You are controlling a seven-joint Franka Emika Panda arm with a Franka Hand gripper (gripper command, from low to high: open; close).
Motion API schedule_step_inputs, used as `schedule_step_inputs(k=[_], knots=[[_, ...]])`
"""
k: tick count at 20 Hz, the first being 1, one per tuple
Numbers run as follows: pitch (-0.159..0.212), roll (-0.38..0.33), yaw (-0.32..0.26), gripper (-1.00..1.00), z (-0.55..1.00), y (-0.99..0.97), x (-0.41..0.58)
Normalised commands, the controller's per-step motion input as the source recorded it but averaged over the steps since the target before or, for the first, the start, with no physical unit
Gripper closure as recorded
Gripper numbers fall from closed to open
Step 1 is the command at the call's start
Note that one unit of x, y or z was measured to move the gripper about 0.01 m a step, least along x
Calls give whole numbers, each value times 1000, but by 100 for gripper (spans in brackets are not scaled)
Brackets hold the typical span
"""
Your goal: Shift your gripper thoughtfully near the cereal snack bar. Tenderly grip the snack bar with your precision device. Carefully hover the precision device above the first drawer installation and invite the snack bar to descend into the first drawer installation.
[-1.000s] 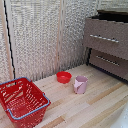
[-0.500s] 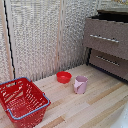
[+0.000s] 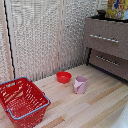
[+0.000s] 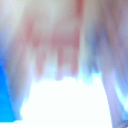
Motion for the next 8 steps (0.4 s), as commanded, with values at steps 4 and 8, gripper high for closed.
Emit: schedule_step_inputs(k=[4, 8], knots=[[1, -9, 0, -100, 506, 0, 84], [0, -13, -54, -100, 556, 77, 116]])
